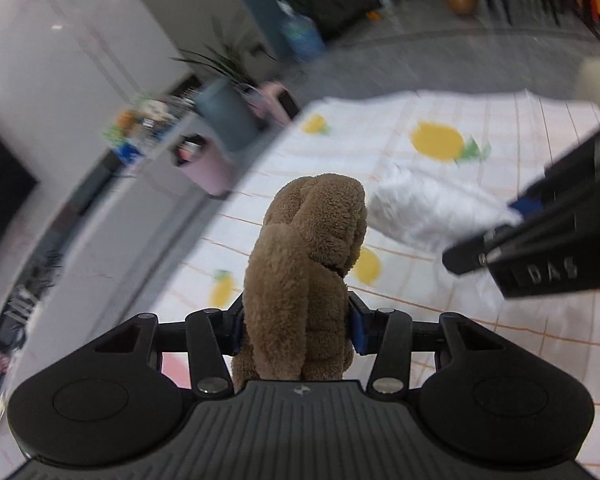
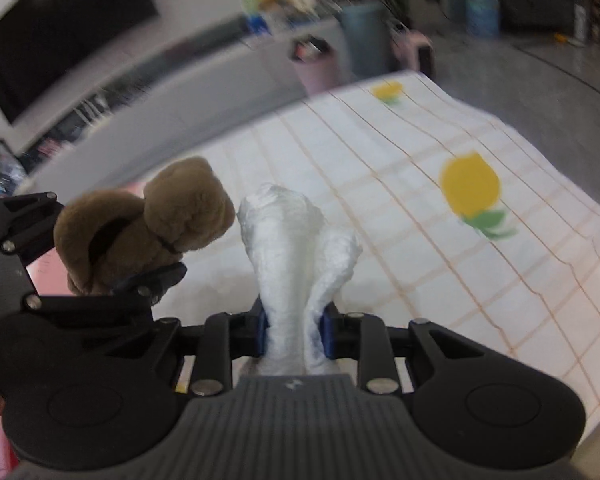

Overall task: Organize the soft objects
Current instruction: 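Carry the bear and white cloth over the box and open both tools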

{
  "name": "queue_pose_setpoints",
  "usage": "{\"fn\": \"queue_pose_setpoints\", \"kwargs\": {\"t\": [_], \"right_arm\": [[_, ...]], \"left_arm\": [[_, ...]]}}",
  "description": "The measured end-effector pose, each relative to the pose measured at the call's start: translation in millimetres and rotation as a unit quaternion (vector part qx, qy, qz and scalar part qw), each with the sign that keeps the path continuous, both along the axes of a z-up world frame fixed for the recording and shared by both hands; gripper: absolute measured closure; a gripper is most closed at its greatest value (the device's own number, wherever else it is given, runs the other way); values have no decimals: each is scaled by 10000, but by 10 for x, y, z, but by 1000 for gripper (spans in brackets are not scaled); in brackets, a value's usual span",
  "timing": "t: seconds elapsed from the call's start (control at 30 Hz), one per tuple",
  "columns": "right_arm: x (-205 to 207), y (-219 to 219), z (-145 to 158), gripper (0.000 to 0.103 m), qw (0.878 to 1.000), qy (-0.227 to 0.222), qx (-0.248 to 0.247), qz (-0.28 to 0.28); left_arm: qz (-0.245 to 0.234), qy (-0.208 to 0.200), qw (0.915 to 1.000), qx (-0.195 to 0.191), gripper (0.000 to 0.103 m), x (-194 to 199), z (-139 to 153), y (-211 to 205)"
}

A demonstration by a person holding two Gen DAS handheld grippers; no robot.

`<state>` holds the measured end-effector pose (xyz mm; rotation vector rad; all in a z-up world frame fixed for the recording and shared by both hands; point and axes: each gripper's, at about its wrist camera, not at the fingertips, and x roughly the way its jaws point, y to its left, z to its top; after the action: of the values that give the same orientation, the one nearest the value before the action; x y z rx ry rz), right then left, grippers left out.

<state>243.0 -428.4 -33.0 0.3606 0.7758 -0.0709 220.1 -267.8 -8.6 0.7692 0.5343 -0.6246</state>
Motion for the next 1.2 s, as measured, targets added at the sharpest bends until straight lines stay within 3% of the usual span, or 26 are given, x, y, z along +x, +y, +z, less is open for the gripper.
{"fn": "queue_pose_setpoints", "kwargs": {"t": [0.13, 0.27, 0.47, 0.57, 0.63, 0.7, 0.73, 0.9, 0.93, 1.03, 1.2], "right_arm": [[-303, 409, 448, 79, 9966, -783, -1, 275], [-530, 1051, 939, 79, 9846, -1541, -224, 798], [-576, 2239, 1256, 79, 9675, -1773, -76, 1799], [-563, 2803, 1225, 79, 9598, -1708, -66, 2227], [-552, 3128, 1176, 79, 9551, -1623, 0, 2480], [-531, 3391, 1101, 79, 9526, -1490, 61, 2652], [-511, 3500, 1056, 79, 9515, -1404, 85, 2735], [-503, 3874, 841, 79, 9476, -1111, -160, 2991], [-488, 3882, 803, 79, 9476, -1087, -276, 2992], [-456, 3778, 692, 79, 9495, -1057, -366, 2931], [-398, 3550, 548, 79, 9522, -974, -357, 2872]], "left_arm": [[433, -492, 9973, -319, 49, -269, 543, 502], [1001, -736, 9907, -558, 49, -539, 969, 1184], [2118, -832, 9708, -758, 48, -868, 1218, 2267], [2802, -622, 9530, -975, 48, -955, 1164, 2791], [3282, -447, 9358, -1211, 48, -1000, 1093, 3073], [3713, -409, 9135, -1615, 48, -1079, 1033, 3293], [3859, -372, 9038, -1814, 48, -1129, 979, 3359], [4301, -355, 8745, -2213, 49, -1307, 728, 3452], [4364, -301, 8704, -2260, 49, -1339, 647, 3422], [4282, -97, 8694, -2464, 48, -1418, 457, 3430], [4135, 870, 8690, -2575, 48, -1219, 167, 3440]]}}
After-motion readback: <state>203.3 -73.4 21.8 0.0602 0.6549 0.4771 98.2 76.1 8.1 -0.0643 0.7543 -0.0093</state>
